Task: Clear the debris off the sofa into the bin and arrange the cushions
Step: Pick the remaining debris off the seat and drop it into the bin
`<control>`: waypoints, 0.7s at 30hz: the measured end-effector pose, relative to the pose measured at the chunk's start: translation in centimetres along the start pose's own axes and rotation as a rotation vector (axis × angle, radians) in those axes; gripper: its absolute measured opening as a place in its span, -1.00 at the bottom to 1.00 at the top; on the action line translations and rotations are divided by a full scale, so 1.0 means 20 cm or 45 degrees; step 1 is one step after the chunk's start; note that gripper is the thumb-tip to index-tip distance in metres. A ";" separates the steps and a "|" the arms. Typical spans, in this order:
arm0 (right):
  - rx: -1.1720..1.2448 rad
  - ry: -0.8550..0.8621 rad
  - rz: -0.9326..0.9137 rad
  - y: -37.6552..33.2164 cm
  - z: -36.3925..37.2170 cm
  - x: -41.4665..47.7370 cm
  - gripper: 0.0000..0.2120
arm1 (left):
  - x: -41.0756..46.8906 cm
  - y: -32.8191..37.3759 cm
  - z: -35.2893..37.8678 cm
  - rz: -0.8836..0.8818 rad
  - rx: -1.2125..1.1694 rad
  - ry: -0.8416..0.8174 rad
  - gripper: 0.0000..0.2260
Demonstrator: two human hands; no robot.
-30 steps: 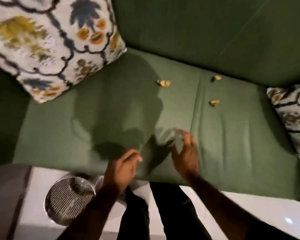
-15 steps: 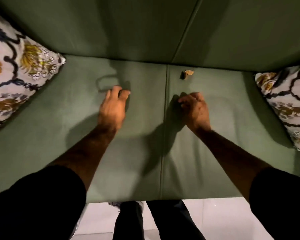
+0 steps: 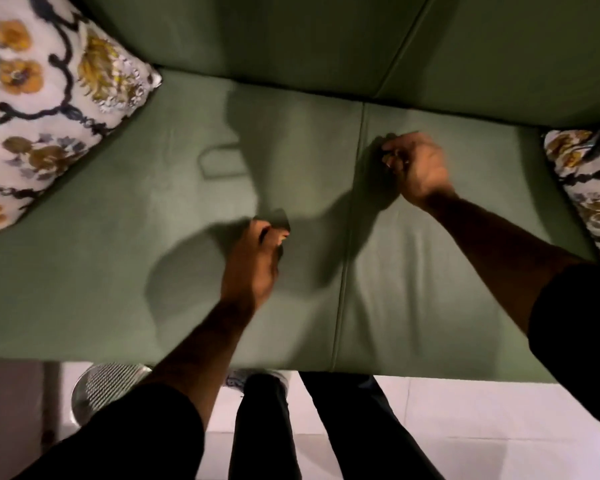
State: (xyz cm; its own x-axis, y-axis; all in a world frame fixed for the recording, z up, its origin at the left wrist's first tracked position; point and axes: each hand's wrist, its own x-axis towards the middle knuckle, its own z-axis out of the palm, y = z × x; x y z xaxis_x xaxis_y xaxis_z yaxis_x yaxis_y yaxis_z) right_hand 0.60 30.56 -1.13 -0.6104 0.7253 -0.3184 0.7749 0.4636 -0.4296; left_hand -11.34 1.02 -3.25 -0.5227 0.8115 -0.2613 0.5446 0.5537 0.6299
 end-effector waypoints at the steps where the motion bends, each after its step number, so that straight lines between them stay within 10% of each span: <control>1: 0.025 0.001 0.000 -0.04 0.04 -0.06 -0.76 | -0.09 -0.02 0.01 -0.046 -0.024 -0.018 -0.78; 11: 0.376 -0.322 -0.209 -0.76 0.80 -1.16 -0.94 | -1.16 -0.37 -0.02 -0.513 -0.120 0.288 -0.74; 21: 0.750 -0.743 0.487 -1.53 1.64 -1.94 -0.83 | -1.81 -1.11 -0.14 -1.461 -0.440 0.676 -0.81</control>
State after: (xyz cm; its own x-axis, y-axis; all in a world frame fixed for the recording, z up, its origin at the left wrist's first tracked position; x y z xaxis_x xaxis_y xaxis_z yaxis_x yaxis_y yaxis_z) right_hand -4.88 -28.42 -3.41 -0.4396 0.3293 -0.8356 0.8300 -0.2065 -0.5181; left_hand -6.29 -41.24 -5.75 -0.8099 -0.3028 -0.5025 -0.5339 0.7353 0.4175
